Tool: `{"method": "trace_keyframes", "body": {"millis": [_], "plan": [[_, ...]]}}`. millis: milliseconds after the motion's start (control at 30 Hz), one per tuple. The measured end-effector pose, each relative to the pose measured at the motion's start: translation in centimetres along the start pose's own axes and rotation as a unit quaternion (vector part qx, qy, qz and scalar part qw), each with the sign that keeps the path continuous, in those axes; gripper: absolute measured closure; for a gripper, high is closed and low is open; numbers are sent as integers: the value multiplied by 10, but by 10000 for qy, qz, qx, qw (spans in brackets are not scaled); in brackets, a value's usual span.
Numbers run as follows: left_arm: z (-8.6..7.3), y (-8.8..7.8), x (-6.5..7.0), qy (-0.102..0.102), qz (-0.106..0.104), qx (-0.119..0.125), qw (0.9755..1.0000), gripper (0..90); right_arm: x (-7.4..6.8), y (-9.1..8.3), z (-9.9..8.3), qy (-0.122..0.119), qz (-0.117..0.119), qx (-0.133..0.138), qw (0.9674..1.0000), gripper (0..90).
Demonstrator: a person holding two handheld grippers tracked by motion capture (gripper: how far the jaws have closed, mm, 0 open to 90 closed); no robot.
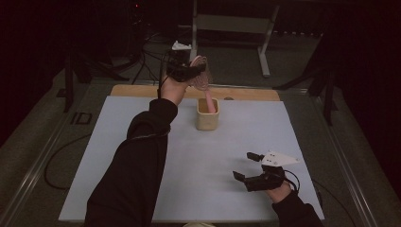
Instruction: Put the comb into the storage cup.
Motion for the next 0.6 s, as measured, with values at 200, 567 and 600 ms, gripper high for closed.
{"method": "trace_keyframes", "body": {"millis": [200,567,600], "plan": [[-5,5,-3,21,42,-47,10000,664,0,0,0,18,-13,18,10000,98],[-15,12,-11,-16,73,-128,9999,664,0,0,0,25,1,18,10000,98],[-16,12,-11,-16,76,-130,9999,664,0,0,0,21,3,22,10000,98]]}}
Point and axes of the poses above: each handheld gripper's, and its own axes: y roughly forward along the jaws, z roughly out of its top, x roughly to its right, the point moved 8 cm from there along y, roughly forward along the jaws, and after that the axes turned 10 degrees about -y, right-handed, at the moved point
